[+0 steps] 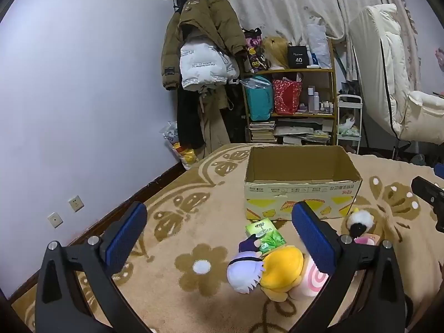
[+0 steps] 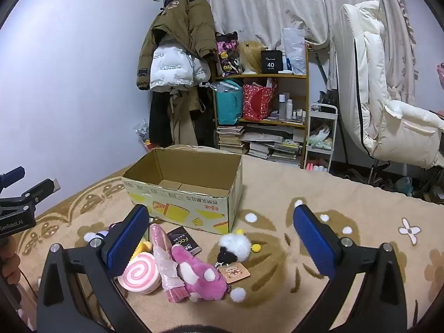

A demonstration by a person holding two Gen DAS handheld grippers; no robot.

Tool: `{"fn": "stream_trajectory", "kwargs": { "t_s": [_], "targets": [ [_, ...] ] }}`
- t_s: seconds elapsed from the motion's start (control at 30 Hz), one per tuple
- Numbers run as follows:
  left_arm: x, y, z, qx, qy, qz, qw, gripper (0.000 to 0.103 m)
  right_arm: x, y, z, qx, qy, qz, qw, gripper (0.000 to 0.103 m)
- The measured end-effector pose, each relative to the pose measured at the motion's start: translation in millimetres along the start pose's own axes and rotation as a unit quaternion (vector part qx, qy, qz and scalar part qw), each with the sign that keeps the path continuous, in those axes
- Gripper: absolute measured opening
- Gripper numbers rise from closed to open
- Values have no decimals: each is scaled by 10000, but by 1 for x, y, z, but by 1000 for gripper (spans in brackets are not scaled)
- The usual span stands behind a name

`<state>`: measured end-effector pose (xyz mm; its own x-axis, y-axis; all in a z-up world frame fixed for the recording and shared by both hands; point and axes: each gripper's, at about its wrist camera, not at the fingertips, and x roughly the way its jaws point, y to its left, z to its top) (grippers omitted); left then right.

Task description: Organize soft objects

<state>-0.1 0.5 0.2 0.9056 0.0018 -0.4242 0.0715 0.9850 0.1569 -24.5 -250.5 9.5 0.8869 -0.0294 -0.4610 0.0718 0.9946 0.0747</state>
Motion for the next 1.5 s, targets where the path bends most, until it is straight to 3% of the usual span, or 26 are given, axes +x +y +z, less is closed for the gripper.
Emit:
{"fn": "stream_trajectory", "kwargs": {
  "t_s": [0.5,1.5],
  "targets": [
    [-1,6,11,59,19,63,10000,103,1,0,-1,-1,-1,-7,10000,103],
    [0,-6,-1,197,-26,186,9996,103,1,0,-1,30,14,12,10000,103]
  ]
}}
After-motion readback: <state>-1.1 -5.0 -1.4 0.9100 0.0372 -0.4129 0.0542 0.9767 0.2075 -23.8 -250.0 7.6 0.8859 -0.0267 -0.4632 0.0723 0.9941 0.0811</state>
